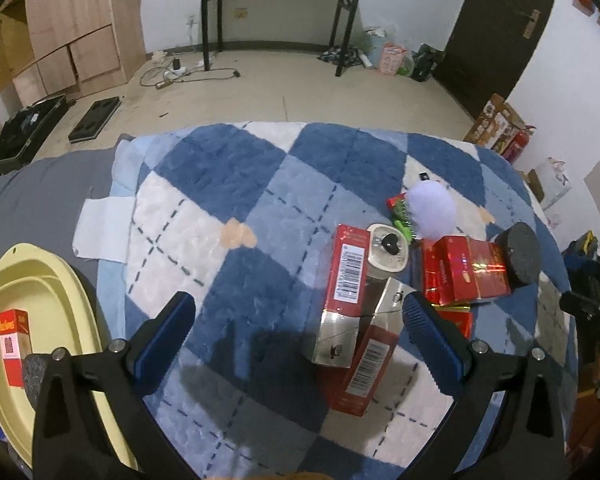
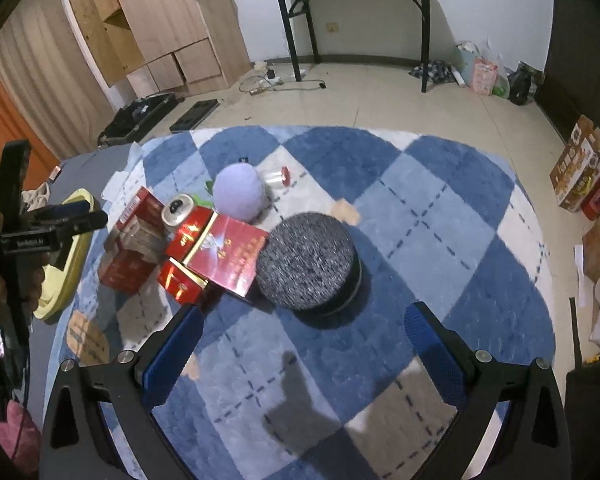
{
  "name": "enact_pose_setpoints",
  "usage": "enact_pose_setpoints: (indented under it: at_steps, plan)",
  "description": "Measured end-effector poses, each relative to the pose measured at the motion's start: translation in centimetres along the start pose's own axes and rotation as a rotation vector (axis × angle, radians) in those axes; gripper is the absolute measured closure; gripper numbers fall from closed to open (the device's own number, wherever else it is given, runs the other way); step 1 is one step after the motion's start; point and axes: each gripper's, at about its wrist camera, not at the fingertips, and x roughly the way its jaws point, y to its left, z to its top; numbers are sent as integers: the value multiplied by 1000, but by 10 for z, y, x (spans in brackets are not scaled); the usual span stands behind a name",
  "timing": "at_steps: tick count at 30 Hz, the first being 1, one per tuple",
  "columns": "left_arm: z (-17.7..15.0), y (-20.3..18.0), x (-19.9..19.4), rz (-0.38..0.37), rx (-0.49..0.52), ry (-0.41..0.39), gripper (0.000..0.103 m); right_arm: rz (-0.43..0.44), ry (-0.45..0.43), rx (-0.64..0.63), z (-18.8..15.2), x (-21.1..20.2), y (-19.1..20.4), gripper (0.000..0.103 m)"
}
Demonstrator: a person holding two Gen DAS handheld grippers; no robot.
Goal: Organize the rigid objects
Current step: 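Move both tools back over the remaining packs and foam cylinder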
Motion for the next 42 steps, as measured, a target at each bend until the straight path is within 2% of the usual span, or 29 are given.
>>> enact_pose_setpoints:
  at_steps: [3, 7, 10, 18, 22, 25, 29, 42]
  plan:
    - [-3, 0, 1, 12, -5, 1, 0, -4, 12, -1, -3, 1, -2, 0]
    - [-9, 10, 8, 2, -76, 47, 0, -11, 29, 1, -5, 3, -2, 0]
    - [-11, 12, 7, 38, -54, 46, 0, -3, 33, 8, -5, 2, -1, 0]
    - [-11, 24, 2, 55, -68, 39, 0, -2, 41, -45, -6, 5, 7, 0]
    - [-9, 22, 0, 42, -78, 36, 0, -19, 34, -69, -6, 3, 8, 0]
    - [-8, 18, -2, 44, -49, 31, 0, -19, 32, -68, -6, 1, 8, 0]
    - [-10, 20, -1, 38, -52, 59, 0, -18, 41, -75, -8, 0, 10, 0]
    - [-10, 21, -5, 62, -38, 66, 0, -13, 40, -82, -4, -1, 13, 0]
